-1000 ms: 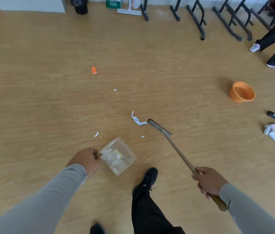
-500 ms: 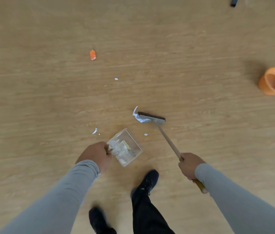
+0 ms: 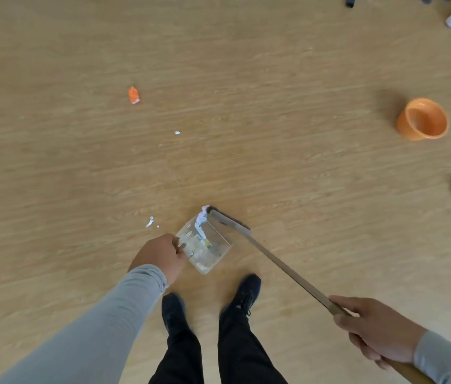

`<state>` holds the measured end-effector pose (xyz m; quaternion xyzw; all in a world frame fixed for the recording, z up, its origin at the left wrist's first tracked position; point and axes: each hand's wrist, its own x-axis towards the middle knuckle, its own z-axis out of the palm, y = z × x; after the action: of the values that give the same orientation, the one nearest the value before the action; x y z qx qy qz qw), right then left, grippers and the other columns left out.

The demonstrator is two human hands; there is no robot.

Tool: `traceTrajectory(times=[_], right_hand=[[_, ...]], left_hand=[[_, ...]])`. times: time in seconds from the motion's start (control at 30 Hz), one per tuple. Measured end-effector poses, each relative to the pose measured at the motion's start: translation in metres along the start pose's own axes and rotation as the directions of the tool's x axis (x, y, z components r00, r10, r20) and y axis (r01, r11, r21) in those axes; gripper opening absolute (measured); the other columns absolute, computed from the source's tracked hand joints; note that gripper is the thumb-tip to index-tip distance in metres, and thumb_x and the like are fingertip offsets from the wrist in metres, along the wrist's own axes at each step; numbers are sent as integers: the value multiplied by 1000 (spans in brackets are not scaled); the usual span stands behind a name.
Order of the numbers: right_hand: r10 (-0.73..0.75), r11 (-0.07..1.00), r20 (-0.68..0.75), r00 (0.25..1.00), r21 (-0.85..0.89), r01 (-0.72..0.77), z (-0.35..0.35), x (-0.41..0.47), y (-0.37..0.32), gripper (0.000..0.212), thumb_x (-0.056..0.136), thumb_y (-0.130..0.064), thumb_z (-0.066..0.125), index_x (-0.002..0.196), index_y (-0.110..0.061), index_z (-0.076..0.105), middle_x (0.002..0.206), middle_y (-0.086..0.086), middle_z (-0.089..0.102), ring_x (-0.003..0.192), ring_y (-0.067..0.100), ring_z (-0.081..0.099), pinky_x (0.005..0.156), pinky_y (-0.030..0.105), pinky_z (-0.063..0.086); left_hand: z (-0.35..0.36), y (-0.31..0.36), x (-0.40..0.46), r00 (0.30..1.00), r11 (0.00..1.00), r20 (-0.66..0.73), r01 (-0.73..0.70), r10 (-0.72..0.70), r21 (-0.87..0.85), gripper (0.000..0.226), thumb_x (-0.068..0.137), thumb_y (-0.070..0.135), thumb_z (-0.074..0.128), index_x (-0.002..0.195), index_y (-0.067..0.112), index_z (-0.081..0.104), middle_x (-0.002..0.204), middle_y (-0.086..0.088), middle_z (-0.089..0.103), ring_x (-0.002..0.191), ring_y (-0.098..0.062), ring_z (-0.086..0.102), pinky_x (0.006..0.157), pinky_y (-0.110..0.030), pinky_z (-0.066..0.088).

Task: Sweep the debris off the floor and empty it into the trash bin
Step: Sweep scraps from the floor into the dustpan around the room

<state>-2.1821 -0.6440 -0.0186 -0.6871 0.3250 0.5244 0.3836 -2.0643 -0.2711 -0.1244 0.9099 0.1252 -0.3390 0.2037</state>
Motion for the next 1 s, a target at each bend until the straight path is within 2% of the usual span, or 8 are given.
traceTrajectory(times=[0.1, 0.2, 0.27, 0.4, 0.6, 0.77, 0.87, 1.0], right_hand=[[8, 999, -92, 996, 36, -4, 17, 16, -7, 34, 102, -18, 52, 129, -37, 46, 59, 8, 49, 44, 18, 41, 41, 26, 38], [4, 986, -159, 987, -166, -31, 44, 50, -21, 25, 101, -21, 48, 126, -25, 52, 74, 6, 62, 55, 22, 52, 49, 30, 49], [19, 966, -131, 991, -252, -51, 51, 57, -24, 21, 99, -28, 49, 120, -31, 49, 90, 8, 68, 64, 23, 58, 55, 33, 56], [53, 986, -10, 999, -156, -54, 11, 18, -13, 30, 96, -28, 56, 123, -41, 51, 63, 8, 61, 49, 20, 50, 46, 30, 44], [14, 990, -128, 992, -140, -32, 4, -12, -20, 34, 101, -27, 53, 131, -42, 49, 59, 2, 52, 44, 14, 43, 42, 24, 37], [-124, 922, -257, 959, -387, 15, 23, 52, -66, 29, 103, -27, 44, 132, -27, 51, 87, 2, 64, 60, 18, 58, 45, 25, 47], [-135, 869, -284, 949, -494, -24, 40, 85, -83, 39, 102, -24, 43, 141, -29, 46, 96, -4, 58, 76, 16, 63, 60, 28, 56], [-99, 832, -175, 980, -554, -15, 46, 76, -68, 36, 102, -25, 43, 137, -29, 48, 93, -6, 59, 72, 14, 62, 57, 28, 55]], left_hand=[[1, -1, -1, 1000, 1000, -6, -14, 14, 16, 17, 93, 34, 54, 104, 26, 62, 94, 8, 66, 85, -17, 64, 80, -34, 55], [2, 0, 1, 1000, 1000, -7, -19, 19, 22, 16, 93, 34, 54, 103, 24, 63, 91, 8, 65, 83, -17, 64, 78, -33, 54], [2, 0, 2, 1000, 999, -8, -24, 24, 27, 17, 93, 34, 54, 103, 23, 63, 93, 6, 66, 84, -18, 64, 79, -34, 54], [4, -4, 0, 1000, 999, -6, -24, 24, 26, 18, 94, 34, 55, 106, 23, 62, 94, 6, 66, 84, -18, 64, 80, -35, 55], [8, 0, -3, 1000, 998, 7, -28, 28, 54, 21, 95, 34, 52, 111, 24, 60, 95, 5, 65, 84, -19, 63, 70, -30, 48], [8, 0, -4, 1000, 999, 4, -15, 15, 33, 17, 95, 33, 51, 107, 24, 60, 90, 6, 63, 79, -17, 62, 65, -29, 45], [7, -1, -3, 1000, 1000, -10, 1, -1, 24, 14, 94, 33, 53, 105, 26, 60, 90, 6, 63, 83, -19, 62, 69, -29, 45], [9, 1, -2, 1000, 1000, -16, 17, -17, 13, 7, 93, 33, 55, 99, 31, 57, 89, 10, 62, 80, -16, 61, 67, -28, 44]])
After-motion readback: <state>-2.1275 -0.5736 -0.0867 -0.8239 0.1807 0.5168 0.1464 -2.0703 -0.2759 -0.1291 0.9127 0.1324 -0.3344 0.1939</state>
